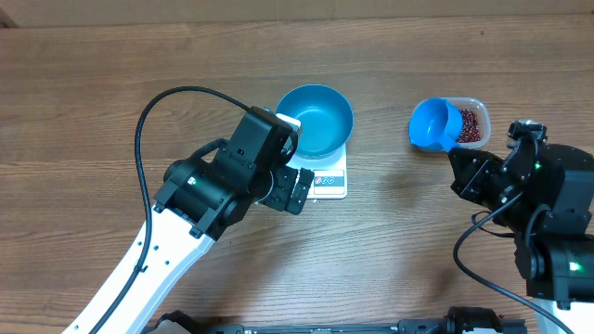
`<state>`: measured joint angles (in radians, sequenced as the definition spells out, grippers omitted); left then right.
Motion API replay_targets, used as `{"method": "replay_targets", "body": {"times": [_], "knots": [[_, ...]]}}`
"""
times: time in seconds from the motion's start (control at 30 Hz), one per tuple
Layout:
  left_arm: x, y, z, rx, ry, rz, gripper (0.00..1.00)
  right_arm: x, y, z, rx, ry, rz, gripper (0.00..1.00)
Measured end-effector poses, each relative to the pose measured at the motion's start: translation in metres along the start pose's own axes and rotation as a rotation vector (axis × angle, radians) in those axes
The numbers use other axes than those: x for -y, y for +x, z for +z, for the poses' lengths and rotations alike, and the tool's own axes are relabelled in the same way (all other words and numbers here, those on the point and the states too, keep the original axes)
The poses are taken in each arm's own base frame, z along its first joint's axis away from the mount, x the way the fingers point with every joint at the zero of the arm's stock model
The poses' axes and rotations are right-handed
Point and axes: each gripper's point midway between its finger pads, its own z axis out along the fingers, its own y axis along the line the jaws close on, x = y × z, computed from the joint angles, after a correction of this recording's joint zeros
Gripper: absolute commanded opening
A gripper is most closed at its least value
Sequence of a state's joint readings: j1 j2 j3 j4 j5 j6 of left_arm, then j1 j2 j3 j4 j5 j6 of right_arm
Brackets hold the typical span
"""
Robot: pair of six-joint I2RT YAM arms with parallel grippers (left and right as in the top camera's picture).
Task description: Scoop item into bowl and weigh 150g on scale
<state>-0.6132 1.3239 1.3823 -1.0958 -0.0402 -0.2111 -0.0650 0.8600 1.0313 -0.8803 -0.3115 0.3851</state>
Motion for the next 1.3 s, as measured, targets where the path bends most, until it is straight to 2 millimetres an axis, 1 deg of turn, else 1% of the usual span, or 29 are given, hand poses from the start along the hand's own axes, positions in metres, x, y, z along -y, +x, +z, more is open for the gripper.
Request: {"method": "replay_targets", "body": {"times": [0.07, 0.2, 0.27, 0.33, 0.37, 0.43, 0.53, 0.57, 0.6, 0.63, 0.73, 0.8, 0.9, 0.93, 1.07, 1.23, 1.3], "knots": [[0.000, 0.000, 0.000, 0.000, 0.000, 0.000, 0.99, -0.006, -0.007, -0.006, 0.021, -0.009, -0.026, 0.04], [0.000, 0.000, 0.000, 0.000, 0.000, 0.000, 0.99, -0.019, -0.031, -0.025, 0.085, -0.010, -0.071, 0.04], [0.000, 0.000, 0.000, 0.000, 0.000, 0.000, 0.99, -0.024, -0.044, -0.034, 0.098, 0.015, -0.099, 0.04], [0.000, 0.000, 0.000, 0.000, 0.000, 0.000, 0.99, -0.024, -0.056, -0.038, 0.065, 0.073, -0.123, 0.04], [0.000, 0.000, 0.000, 0.000, 0.001, 0.000, 1.00, -0.026, -0.070, -0.035, 0.068, 0.093, -0.142, 0.04], [0.000, 0.000, 0.000, -0.002, 0.000, 0.000, 1.00, -0.022, -0.076, -0.029, 0.014, 0.139, -0.150, 0.04], [0.000, 0.000, 0.000, -0.001, 0.001, 0.000, 1.00, -0.014, -0.100, -0.015, -0.046, 0.243, -0.171, 0.04], [0.000, 0.000, 0.000, -0.001, 0.002, 0.000, 1.00, -0.006, -0.110, -0.004, -0.089, 0.309, -0.186, 0.04], [0.000, 0.000, 0.000, -0.002, 0.003, 0.000, 1.00, -0.004, -0.112, 0.000, -0.104, 0.329, -0.194, 0.04], [0.000, 0.000, 0.000, -0.001, 0.003, 0.000, 1.00, 0.004, -0.113, 0.008, -0.147, 0.390, -0.206, 0.04], [0.001, 0.000, 0.000, -0.002, 0.003, 0.000, 0.99, 0.019, -0.111, 0.030, -0.225, 0.498, -0.242, 0.04], [0.000, 0.000, 0.000, -0.002, 0.003, 0.000, 1.00, 0.032, -0.102, 0.046, -0.295, 0.569, -0.271, 0.04], [0.000, 0.000, 0.000, -0.001, 0.003, 0.000, 1.00, 0.052, -0.088, 0.079, -0.401, 0.669, -0.318, 0.04], [0.001, 0.000, 0.000, -0.001, 0.003, 0.000, 1.00, 0.055, -0.085, 0.085, -0.419, 0.687, -0.329, 0.04], [0.001, 0.000, 0.000, -0.001, 0.003, 0.000, 1.00, 0.064, -0.075, 0.106, -0.474, 0.740, -0.367, 0.04], [0.000, 0.000, 0.000, -0.001, 0.003, 0.000, 1.00, 0.074, -0.071, 0.116, -0.502, 0.787, -0.388, 0.04], [0.001, 0.000, 0.000, -0.002, 0.003, 0.000, 1.00, 0.081, -0.069, 0.122, -0.523, 0.813, -0.395, 0.04]]}}
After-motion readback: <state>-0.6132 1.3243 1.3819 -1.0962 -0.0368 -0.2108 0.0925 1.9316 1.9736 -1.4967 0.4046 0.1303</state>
